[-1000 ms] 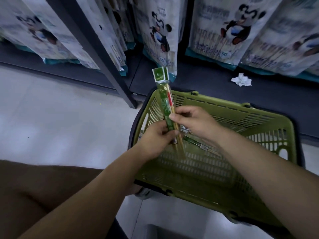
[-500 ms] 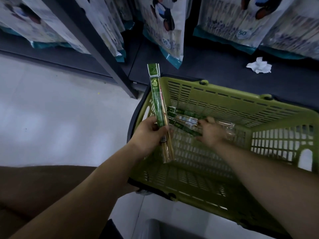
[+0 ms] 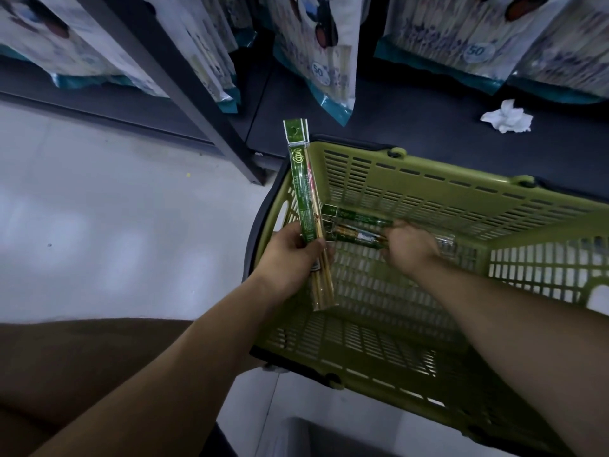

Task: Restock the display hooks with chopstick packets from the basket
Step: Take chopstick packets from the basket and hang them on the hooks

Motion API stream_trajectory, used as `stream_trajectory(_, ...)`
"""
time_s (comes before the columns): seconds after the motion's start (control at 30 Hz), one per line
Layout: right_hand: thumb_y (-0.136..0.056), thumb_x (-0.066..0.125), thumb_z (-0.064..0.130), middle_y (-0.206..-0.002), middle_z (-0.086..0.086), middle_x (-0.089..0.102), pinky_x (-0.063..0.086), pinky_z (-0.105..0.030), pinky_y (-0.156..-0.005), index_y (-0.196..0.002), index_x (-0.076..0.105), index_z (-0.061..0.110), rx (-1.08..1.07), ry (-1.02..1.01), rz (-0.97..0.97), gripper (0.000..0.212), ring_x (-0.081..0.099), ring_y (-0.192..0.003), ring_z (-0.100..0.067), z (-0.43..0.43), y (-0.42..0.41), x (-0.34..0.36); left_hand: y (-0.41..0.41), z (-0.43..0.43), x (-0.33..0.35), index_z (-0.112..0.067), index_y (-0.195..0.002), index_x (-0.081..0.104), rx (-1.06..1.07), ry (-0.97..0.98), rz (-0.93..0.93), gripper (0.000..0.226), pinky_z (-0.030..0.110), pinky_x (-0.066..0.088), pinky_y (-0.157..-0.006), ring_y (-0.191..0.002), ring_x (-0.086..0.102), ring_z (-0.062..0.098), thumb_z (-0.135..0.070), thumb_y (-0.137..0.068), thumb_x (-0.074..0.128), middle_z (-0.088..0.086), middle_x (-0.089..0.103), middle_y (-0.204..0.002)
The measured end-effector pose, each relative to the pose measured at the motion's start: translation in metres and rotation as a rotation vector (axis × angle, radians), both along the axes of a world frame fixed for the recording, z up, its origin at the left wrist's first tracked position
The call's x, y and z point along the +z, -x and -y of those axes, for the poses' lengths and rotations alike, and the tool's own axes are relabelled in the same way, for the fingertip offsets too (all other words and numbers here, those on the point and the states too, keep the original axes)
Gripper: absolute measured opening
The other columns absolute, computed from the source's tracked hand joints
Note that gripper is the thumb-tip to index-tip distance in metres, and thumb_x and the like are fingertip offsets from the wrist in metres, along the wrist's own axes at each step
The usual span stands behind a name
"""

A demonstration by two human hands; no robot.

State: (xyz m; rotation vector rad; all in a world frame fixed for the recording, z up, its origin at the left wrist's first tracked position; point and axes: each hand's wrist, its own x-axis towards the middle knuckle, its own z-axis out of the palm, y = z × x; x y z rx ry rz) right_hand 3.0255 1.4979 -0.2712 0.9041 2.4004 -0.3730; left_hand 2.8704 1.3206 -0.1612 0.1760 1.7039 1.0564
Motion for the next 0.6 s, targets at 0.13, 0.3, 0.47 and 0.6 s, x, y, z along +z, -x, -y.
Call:
stream_trajectory(0.13,-0.093,0.063,0.031,-0.122,-0.011,0.061,0.051,-0.036,-0.090,-0.125,0.065,0.020,-0.003,0.023,-0.016,0.034,0.060,-0.119,-0.032,-0.001,-0.001,0.004,-0.001,0.003,-0.003,-0.018,-0.112,0.062,0.031,0.018,0.035,0.011,0.035,0.060,-0.075,-0.088,0.076,0.015,-0.014,-0.103,0.056,0.002,0.078,-0.092)
stream_trajectory(0.3,-0.094,0.063,0.038,-0.109,-0.006,0.063,0.046,-0.033,-0.072,-0.116,0.070,0.023,-0.166,0.091,-0.185,0.027,0.063,-0.107,-0.031,-0.002,-0.012,0.020,-0.003,0.007,-0.005,-0.016,-0.118,0.058,0.008,0.039,0.009,0.015,0.042,0.057,-0.083,-0.094,0.076,0.018,-0.013,-0.104,0.053,0.001,0.079,-0.095)
stream_trajectory(0.47,-0.092,0.072,0.033,-0.090,-0.005,0.067,0.051,-0.034,-0.070,-0.098,0.074,0.015,-0.363,0.299,-0.456,0.019,0.064,-0.082,-0.026,0.005,-0.015,0.067,-0.010,0.004,-0.004,-0.008,-0.120,0.056,0.028,0.057,-0.002,0.016,0.042,0.059,-0.081,-0.086,0.077,0.018,-0.010,-0.105,0.050,-0.001,0.079,-0.088)
stream_trajectory(0.6,-0.088,0.076,0.041,-0.067,0.011,0.061,0.043,-0.024,-0.060,-0.075,0.064,0.027,-0.460,0.580,-0.532,0.023,0.056,-0.059,-0.004,0.020,0.000,0.119,-0.018,0.003,0.001,-0.012,-0.116,0.057,0.005,0.041,0.050,0.015,0.042,0.061,-0.080,-0.091,0.077,0.017,-0.016,-0.102,0.059,-0.004,0.079,-0.094)
